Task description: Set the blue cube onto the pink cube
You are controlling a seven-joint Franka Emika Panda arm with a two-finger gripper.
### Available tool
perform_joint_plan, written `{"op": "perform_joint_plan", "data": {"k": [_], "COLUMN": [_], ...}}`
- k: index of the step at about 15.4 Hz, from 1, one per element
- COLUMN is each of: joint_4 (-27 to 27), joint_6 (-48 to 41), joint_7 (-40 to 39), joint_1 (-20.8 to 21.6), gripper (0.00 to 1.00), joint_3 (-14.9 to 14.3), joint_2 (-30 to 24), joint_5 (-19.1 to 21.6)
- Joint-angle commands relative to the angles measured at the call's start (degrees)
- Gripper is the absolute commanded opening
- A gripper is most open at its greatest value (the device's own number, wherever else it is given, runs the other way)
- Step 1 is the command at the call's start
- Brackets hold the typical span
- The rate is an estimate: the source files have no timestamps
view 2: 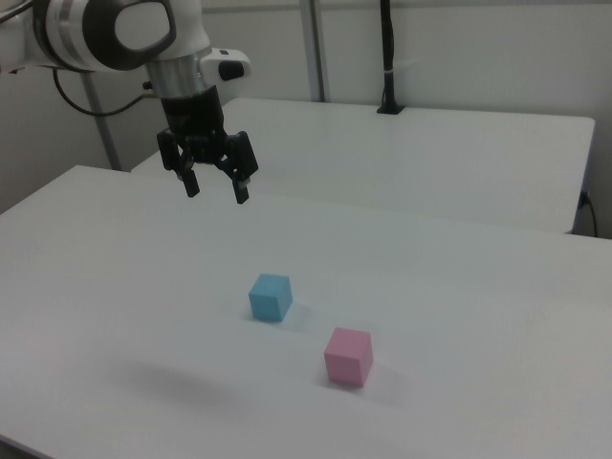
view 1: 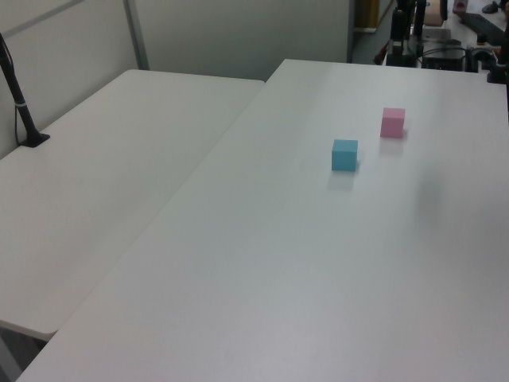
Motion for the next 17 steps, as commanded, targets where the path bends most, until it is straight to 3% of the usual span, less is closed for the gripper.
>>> {"op": "perform_joint_plan", "data": {"k": [1,17], "joint_4": [0.9,0.5], "joint_6": [-0.6,-0.4], "joint_7": [-0.6,-1.0], "joint_1": [0.7,1.3], "gripper": [1.00,1.00], "joint_3": [1.1,1.5], "joint_2": [0.1,2.9], "joint_5": [0.0,-0.6]}}
